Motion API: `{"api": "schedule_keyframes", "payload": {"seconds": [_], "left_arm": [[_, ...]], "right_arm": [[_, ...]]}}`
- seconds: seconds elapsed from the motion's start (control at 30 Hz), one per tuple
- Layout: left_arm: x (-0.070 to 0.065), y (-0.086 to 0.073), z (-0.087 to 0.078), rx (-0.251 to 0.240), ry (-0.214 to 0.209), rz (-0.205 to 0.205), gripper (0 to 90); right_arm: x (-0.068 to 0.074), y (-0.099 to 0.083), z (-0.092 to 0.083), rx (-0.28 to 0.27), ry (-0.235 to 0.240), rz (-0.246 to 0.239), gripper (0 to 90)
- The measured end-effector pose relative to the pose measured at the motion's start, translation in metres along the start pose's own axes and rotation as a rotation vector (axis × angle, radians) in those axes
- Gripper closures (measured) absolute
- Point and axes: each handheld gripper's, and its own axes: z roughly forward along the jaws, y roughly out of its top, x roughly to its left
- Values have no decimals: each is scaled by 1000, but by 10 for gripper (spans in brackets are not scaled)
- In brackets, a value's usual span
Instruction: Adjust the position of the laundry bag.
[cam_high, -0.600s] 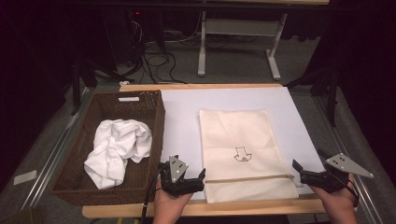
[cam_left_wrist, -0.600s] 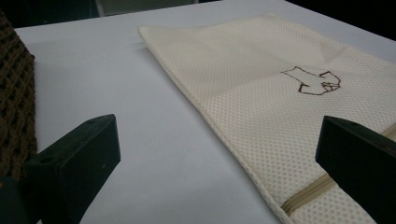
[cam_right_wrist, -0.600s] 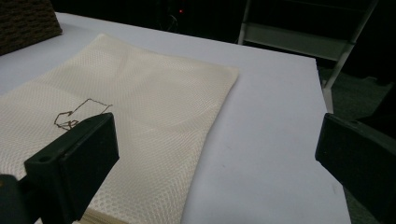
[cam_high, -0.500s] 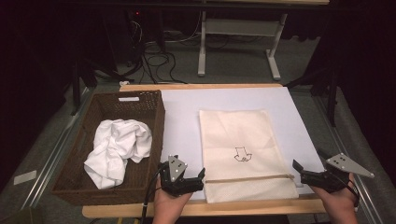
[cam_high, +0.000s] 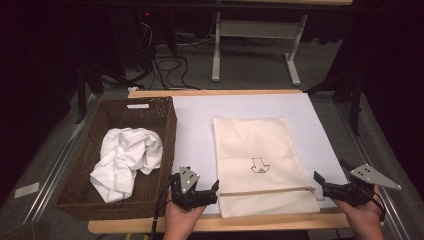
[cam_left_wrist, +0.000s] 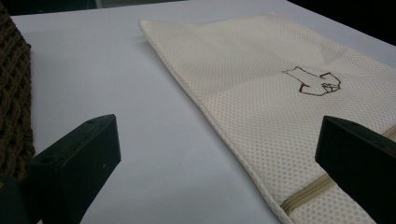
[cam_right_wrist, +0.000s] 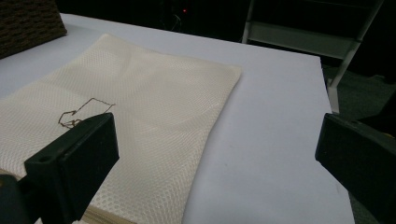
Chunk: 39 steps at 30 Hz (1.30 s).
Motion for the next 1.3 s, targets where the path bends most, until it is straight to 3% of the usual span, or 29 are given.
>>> {"api": "schedule_keyframes", "payload": {"seconds": [0.6, 0.77, 1.0, 1.03, 1.13, 1.17, 1.2, 1.23, 1.3], "left_arm": [[0, 1, -2, -14, -8, -6, 19], [-4, -1, 3, 41, -46, 5, 32], [-8, -3, 8, 74, -68, 16, 53], [-9, -5, 11, 98, -99, 18, 82], [-17, -13, 21, 189, -138, 32, 142], [-21, -15, 25, 222, -135, 44, 155], [-21, -15, 25, 222, -135, 44, 159], [-28, -18, 31, 256, -127, 79, 180], [-33, -21, 37, 282, -131, 100, 269]], "right_arm": [[-2, -1, 0, 0, 4, 0, 3], [-1, -1, 0, 7, 2, 1, 3], [-2, -2, 2, 9, 6, 0, 3], [-2, -2, 3, 13, 5, 2, 3], [-2, -3, 3, 19, 8, 4, 3], [-2, -3, 3, 17, 9, 2, 3], [-2, -3, 3, 17, 9, 2, 3], [-1, -2, 2, 16, 8, -1, 3], [-1, -2, 3, 16, 7, 1, 3]]}}
